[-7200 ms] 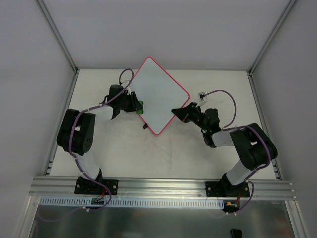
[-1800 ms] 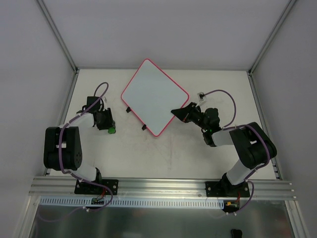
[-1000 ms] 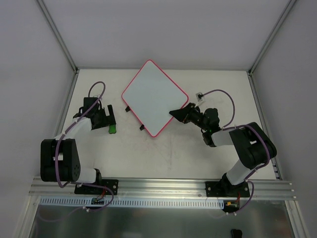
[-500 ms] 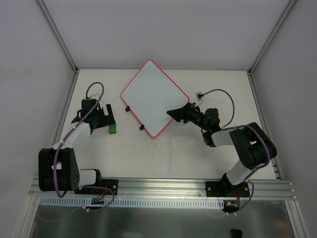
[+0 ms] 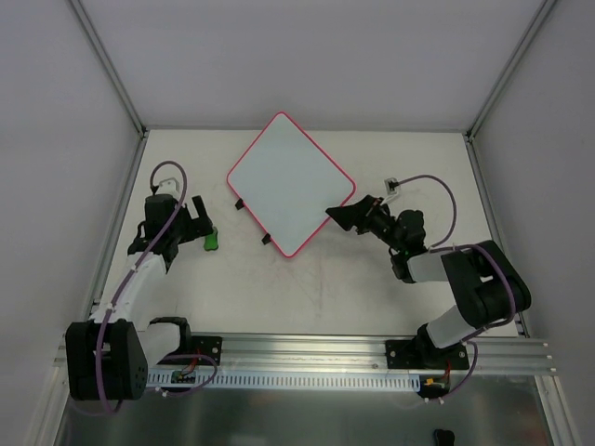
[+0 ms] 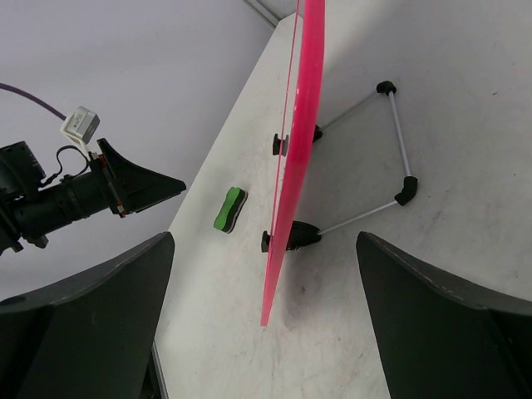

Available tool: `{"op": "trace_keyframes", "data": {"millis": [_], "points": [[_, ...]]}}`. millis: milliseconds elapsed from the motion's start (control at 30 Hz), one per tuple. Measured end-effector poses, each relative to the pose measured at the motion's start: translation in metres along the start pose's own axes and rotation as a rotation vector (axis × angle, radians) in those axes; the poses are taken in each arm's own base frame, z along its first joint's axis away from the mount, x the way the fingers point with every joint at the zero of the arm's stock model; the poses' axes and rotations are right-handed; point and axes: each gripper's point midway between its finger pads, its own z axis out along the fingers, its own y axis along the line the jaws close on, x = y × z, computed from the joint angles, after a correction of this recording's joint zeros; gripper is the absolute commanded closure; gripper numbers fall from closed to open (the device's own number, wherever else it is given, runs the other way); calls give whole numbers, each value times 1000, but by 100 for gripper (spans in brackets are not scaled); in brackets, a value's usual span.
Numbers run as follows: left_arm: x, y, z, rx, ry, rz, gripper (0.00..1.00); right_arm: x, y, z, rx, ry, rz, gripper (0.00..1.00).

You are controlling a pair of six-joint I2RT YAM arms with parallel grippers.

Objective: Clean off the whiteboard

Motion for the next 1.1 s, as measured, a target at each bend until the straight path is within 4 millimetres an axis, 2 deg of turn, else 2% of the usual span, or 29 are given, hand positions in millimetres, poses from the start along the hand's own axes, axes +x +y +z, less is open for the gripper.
{"op": "trace_keyframes", "data": {"millis": [100, 367, 433, 600, 833, 1100], "points": [[-7, -2, -10, 16, -62, -8, 1, -6, 4, -16, 3, -32, -7, 1], [-27, -15, -40, 104, -243, -30, 1, -25, 33, -70, -39, -165, -73, 1], [-26, -21, -44, 145, -276, -28, 1, -27, 42, -83, -53, -199, -105, 1], [-17, -23, -50, 186, -319, -39, 1, -33, 50, -108, 8, -248, -194, 1], [-12, -23, -46, 190, -323, -43, 1, -51, 33, -145, 262, -303, -350, 1], [7, -31, -36, 266, -309, -27, 1, -35, -22, -171, 536, -243, -371, 1]]}}
